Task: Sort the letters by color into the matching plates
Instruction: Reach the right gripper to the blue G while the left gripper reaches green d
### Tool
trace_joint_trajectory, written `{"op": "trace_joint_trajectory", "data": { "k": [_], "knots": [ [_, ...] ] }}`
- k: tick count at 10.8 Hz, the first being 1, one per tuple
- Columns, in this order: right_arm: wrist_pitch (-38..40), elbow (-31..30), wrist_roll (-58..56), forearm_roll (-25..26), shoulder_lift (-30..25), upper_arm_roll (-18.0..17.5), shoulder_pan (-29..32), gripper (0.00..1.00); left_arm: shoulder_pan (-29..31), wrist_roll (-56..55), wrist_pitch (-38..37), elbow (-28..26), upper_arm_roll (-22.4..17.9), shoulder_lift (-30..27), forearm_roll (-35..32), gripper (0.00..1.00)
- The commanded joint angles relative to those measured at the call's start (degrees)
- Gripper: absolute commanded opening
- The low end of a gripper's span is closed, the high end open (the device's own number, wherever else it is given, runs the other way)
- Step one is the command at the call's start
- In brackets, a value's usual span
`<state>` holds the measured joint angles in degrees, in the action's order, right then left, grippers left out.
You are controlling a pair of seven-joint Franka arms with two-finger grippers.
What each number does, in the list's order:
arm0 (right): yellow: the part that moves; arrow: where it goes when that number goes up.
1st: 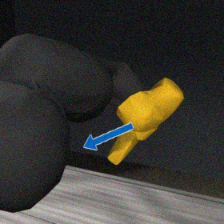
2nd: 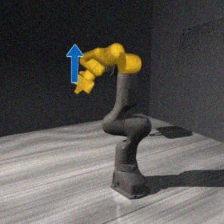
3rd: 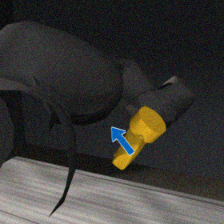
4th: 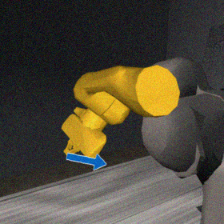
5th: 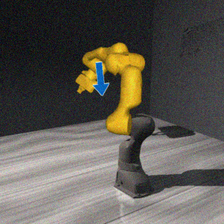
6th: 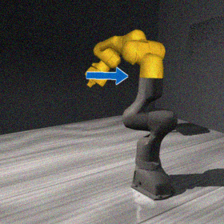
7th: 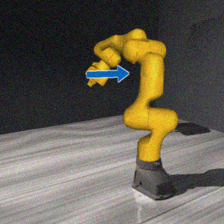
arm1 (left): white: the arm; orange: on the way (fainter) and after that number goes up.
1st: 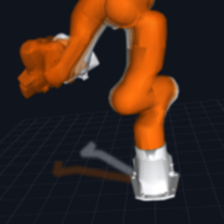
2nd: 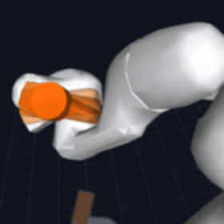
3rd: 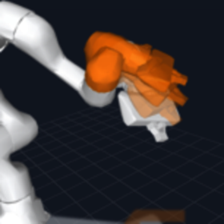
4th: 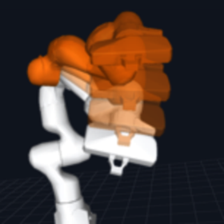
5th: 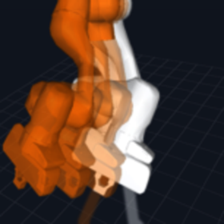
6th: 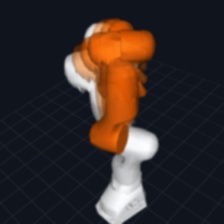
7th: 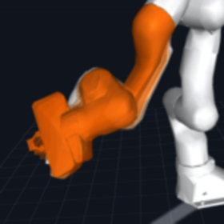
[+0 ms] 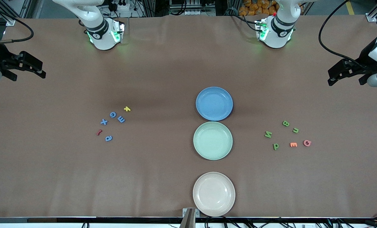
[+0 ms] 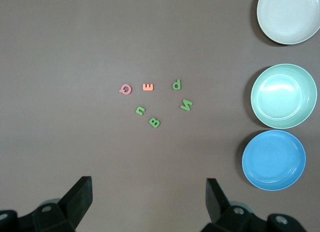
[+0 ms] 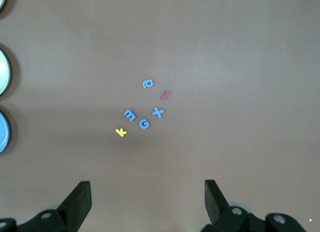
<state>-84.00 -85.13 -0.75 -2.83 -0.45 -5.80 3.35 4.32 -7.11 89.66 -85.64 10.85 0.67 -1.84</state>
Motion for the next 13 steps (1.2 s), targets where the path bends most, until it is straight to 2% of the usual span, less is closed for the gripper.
{"op": "trace_joint_trajectory", "data": {
  "k": [1, 4, 6, 8, 9, 11, 13],
  "knots": [
    [0.9, -0.1, -0.8, 0.8, 0.0, -0.2, 0.3, 1.00, 0.2, -0.8, 1.0, -1.4, 0.3, -0.9, 1.3, 1.00],
    [-0.1, -2.7, -0.7, 0.8, -0.1, -0.3, 0.2, 1.00, 0.2, -0.9, 1.7, -1.6, 0.3, -0.4, 1.3, 1.00],
    [-6.6, -10.7, -0.7, 0.8, -0.8, -0.9, -0.1, 1.00, 1.5, -1.3, 2.0, -1.3, 0.1, 3.3, 1.4, 1.00],
    [-15.7, -20.0, -0.7, 0.8, -0.9, -1.6, -1.0, 1.00, 1.1, -1.8, 3.0, -0.8, -0.6, 10.9, 1.1, 1.00],
    [-20.9, -24.5, -0.3, 0.9, -0.9, -3.3, -0.8, 1.00, 1.6, -4.6, 6.5, -0.8, -0.6, 14.7, 1.1, 1.00],
    [-30.7, -32.5, -0.2, 0.9, -0.7, -3.7, -0.8, 1.00, 0.7, -18.0, 16.6, -0.6, -0.7, 22.9, 0.5, 1.00],
    [-39.7, -40.2, -0.1, 1.0, -0.6, -4.9, -0.9, 0.99, 0.1, -21.2, 28.4, -0.5, -0.5, 30.1, -6.1, 1.00]
  ]
}}
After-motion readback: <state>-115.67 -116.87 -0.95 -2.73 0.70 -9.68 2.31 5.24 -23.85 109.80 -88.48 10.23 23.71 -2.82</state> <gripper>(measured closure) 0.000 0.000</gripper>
